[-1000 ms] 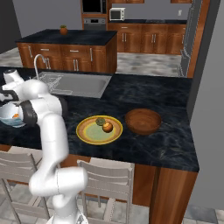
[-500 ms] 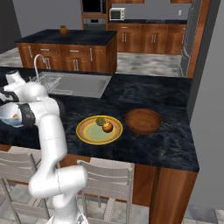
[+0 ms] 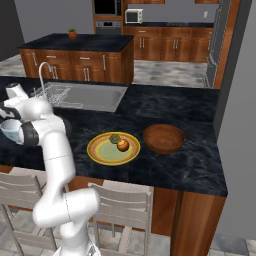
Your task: Take the fruits from the plate on the dining counter and place two fruits in each bowl.
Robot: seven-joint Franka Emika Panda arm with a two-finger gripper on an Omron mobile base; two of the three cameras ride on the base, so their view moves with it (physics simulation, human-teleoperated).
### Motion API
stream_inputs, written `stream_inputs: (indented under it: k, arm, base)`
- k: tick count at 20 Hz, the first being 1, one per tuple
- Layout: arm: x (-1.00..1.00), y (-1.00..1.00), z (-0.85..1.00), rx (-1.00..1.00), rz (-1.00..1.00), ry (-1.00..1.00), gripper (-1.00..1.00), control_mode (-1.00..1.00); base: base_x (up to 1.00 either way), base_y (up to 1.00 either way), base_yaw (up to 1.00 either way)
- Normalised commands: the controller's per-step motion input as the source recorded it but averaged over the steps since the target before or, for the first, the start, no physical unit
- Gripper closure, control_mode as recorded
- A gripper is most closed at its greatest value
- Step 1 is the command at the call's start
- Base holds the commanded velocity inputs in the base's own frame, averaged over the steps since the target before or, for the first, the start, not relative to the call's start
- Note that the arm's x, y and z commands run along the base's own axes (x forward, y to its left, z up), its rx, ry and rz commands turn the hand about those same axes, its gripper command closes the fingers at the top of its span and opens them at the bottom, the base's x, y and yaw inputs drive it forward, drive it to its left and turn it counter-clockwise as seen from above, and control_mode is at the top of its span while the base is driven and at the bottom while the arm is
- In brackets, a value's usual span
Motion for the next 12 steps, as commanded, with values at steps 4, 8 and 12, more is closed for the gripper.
stream_inputs:
  k: [4, 8, 12]
  arm:
    - [0.04, 0.21, -0.07, 0.0, -0.04, 0.0, 1.0, -1.0]
    - [0.0, 0.16, -0.01, 0.0, -0.03, 0.0, -1.0, -1.0]
    - [-0.15, 0.03, 0.01, 0.0, -0.02, 0.0, -1.0, -1.0]
  base:
    - [0.0, 0.0, 0.0]
    - [0.0, 0.0, 0.0]
    - [0.0, 0.0, 0.0]
